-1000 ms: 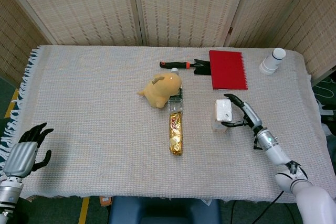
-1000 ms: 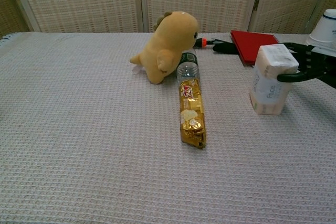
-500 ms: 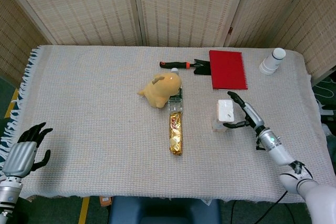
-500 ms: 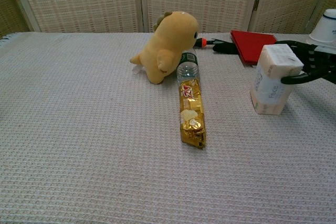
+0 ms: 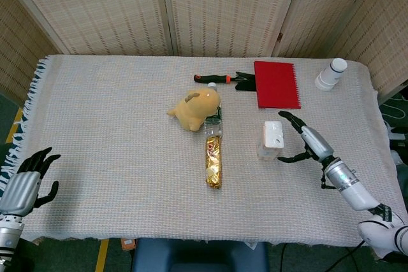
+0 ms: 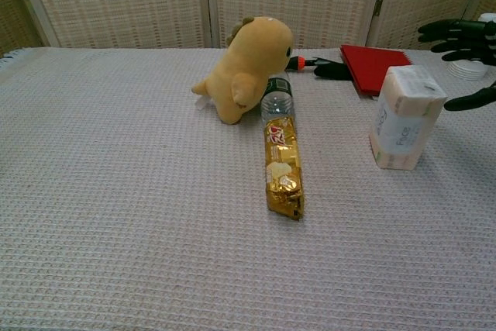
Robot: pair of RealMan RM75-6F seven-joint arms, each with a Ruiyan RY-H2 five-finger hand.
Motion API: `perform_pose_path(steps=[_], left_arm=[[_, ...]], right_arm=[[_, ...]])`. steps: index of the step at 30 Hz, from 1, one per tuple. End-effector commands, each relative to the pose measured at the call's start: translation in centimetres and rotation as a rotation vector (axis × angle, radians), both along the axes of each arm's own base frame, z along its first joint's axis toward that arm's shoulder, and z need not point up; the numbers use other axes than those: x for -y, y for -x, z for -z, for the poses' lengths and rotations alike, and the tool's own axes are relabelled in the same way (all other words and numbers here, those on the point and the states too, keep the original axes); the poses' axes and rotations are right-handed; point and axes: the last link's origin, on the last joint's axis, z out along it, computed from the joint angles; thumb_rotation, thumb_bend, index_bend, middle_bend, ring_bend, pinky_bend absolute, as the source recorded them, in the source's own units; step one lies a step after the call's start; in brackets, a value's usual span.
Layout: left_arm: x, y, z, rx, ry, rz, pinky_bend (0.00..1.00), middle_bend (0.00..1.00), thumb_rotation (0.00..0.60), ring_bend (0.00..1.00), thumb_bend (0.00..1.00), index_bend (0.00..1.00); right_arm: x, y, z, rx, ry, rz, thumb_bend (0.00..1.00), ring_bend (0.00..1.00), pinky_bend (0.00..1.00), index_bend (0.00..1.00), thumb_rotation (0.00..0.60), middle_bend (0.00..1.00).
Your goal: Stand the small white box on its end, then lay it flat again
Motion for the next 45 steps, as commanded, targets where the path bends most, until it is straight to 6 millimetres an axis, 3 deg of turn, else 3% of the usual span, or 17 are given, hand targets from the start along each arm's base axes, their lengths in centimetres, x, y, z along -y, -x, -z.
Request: perform_pose_path(steps=[1,7,13,24,45], left_arm=[[0.1,-0.1,-0.1,-0.001,-0.004,0.004,0.1,0.0,0.6,0.0,0.48,0.16],[0.2,-0.1,-0.4,-0.004,-0.009,0.0,0.1,0.0,0.6,0.0,0.49,0.16],[0.3,-0.1,-0.4,-0.004,-0.009,-0.001,0.1,0.0,0.6,0.0,0.49,0.16],[0.3,-0.1,-0.5,-0.003,-0.01,-0.007,0.1,0.0,0.6,0.0,0.49,0.16],[0.2,0.0,-0.5,-0.007,-0.01,-0.02,0.1,0.0,0.6,0.0,0.49,0.16]], right_arm=[[0.2,-8.5,-3.9,-0.411,0.07,-0.069,0.0,0.0,0.0,0.0,0.6,0.0],[1.4,-12.4,-3.2,-0.618,0.003,-0.056,0.0,0.0,0.0,0.0,0.6,0.0],[2.5,-13.7,-2.0,-0.671,-0.01,0.003,0.0,0.0,0.0,0.0,0.6,0.0],[3.0,-13.3,-1.0,-0.663,-0.086,0.05,0.0,0.0,0.0,0.0,0.6,0.0],[4.6,-10.6,0.2,-0.691,-0.119,0.144,0.0,0.0,0.0,0.0,0.6,0.01]])
